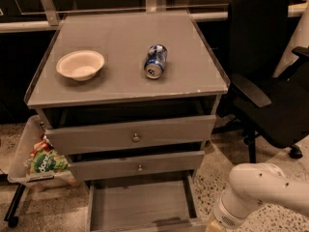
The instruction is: Close bottom drawer
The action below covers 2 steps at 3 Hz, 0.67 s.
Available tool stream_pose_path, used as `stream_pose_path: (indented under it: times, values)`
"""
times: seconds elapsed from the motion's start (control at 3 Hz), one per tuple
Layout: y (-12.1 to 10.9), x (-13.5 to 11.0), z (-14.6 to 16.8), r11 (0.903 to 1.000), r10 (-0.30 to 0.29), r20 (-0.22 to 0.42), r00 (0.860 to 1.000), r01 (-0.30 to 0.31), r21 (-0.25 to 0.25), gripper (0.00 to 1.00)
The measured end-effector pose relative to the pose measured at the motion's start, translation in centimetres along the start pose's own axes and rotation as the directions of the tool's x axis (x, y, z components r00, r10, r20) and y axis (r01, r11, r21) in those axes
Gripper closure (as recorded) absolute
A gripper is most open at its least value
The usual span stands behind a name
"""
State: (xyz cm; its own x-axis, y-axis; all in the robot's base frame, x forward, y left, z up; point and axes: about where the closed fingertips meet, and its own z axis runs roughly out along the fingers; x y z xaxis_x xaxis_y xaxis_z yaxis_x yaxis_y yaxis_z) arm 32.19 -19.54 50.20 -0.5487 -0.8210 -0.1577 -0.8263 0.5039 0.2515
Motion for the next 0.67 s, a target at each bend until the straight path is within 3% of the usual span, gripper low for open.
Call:
stream_pose_path:
  times: [0.67]
  values:
    - [0.0,0.2,1.1,0.9995,0.022,-0.004,1.000,-0.022,-0.020,1.00]
